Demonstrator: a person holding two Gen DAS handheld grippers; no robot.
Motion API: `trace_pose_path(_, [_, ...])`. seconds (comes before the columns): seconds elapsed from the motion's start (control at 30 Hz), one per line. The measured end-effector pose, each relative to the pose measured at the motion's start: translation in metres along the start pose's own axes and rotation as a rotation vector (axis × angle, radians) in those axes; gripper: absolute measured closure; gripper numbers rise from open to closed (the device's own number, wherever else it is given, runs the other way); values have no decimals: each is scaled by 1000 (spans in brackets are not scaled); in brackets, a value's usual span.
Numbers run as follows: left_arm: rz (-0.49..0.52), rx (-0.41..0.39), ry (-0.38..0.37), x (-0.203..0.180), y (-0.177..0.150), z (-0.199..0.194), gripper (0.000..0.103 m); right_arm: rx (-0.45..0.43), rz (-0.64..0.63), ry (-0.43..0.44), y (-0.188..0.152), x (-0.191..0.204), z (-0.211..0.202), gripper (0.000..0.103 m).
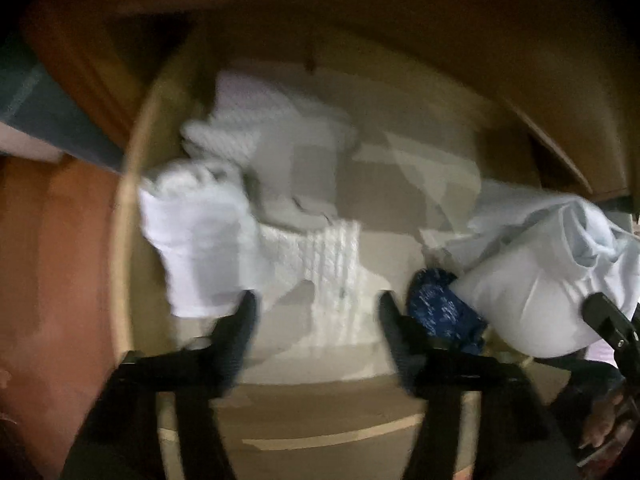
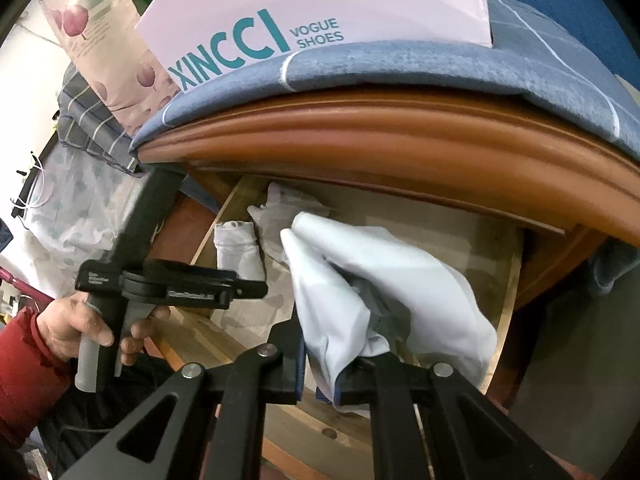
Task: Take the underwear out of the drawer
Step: 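Move the left gripper into the drawer toward the rolled white sock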
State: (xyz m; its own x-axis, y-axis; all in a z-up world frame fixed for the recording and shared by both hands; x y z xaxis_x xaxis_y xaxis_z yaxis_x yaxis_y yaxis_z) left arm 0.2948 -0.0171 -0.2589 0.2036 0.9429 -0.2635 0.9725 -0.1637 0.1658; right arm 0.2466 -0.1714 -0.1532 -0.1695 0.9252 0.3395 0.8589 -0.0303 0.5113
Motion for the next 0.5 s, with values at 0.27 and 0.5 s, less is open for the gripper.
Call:
trace_pose_path(0.27, [-48,-29,135,29,9,-1,31,3,-15,6,-1,3,1,94])
trace_pose_path(0.5, [-52,4,206,37,18,10,30,7,-21,13,-1,2,1,94])
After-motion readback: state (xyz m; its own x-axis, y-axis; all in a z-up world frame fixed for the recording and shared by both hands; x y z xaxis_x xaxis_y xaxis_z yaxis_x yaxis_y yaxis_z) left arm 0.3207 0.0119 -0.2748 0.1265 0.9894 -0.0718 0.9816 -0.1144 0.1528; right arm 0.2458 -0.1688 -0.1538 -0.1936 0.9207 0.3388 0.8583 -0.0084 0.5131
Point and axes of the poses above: each gripper's, at about its wrist camera, not at the fingertips, and z roughly the way its jaws point, x to its left, y to its top, the point moved 9 cm from there along z, roughly the way its jaws point, and after that the axes turned 2 degrees about -x, right-handed, at the moved point
